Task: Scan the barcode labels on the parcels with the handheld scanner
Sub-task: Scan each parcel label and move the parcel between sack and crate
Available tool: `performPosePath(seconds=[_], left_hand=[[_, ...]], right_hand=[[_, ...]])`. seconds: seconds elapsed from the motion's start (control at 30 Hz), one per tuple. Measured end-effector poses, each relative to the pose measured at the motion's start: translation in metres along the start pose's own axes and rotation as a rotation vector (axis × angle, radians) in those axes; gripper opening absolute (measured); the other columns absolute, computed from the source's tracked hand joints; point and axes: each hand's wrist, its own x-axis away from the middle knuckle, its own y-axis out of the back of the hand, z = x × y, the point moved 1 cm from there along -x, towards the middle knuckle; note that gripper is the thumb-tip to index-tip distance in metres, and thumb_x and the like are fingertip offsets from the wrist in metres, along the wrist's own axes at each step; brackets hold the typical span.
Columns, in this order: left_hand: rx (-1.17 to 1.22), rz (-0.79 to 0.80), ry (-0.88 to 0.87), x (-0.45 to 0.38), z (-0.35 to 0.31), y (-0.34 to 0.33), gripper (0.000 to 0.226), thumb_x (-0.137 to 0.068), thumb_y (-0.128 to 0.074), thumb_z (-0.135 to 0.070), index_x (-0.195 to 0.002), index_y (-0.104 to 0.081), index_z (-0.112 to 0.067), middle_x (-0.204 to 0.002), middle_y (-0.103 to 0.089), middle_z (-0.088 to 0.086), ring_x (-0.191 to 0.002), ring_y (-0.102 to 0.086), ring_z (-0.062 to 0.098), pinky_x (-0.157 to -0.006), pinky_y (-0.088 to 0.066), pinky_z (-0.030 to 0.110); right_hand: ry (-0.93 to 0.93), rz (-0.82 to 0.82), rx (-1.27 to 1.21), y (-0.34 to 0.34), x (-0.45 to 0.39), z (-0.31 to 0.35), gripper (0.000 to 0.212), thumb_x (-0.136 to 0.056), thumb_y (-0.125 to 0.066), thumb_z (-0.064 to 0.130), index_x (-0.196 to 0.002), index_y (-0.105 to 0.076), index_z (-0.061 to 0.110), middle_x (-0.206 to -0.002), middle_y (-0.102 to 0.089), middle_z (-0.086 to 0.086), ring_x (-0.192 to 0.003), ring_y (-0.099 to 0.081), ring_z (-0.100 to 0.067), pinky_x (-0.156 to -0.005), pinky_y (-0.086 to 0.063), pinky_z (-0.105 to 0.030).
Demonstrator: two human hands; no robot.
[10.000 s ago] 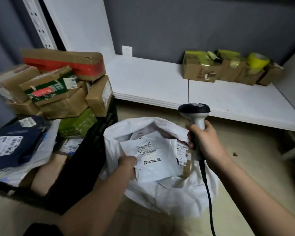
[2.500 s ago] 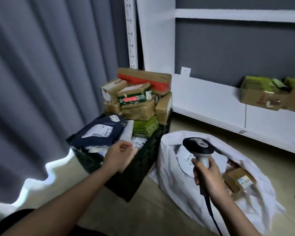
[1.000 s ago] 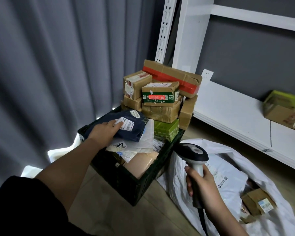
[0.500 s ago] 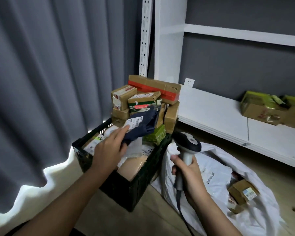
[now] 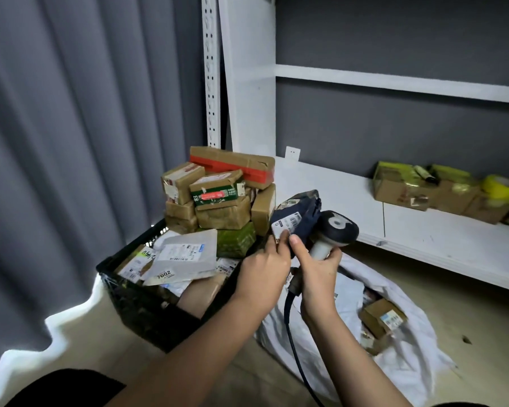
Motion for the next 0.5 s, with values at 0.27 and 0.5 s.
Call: performPosePath(seconds=[0.27,0.5], left_hand=[[0.594,0.342,-0.020,0.021,0.016,0.006,0.072,-0.093,-0.052,-0.045,-0.153,-0.015,-0.027,-0.151,-0.033,-0.003,-0.130,-0.044,0.017,-0.100,-0.044,0.034],[1.089,0.216,0.635,0.009,0.083,-0.020,0.114,-0.070,-0.078,-0.052,-0.153,-0.003,-0.028,-0.159,-0.006,-0.002,-0.145,-0.016,0.019,-0.118,-0.021,0.041]], right_hand=[[0.030,-0.068,-0.004,0.031,-0.026,0.007,0.030,-0.086,-0.069,0.005,-0.102,-0.048,0.017,-0.093,-0.063,-0.013,-0.067,-0.061,-0.015,-0.059,-0.050,-0.027],[-0.212,0.280,-0.090,0.064,-0.037,0.026,0.021,-0.094,-0.052,0.006,-0.112,-0.061,0.005,-0.083,-0.076,-0.007,-0.065,-0.071,-0.015,-0.055,-0.056,-0.023]])
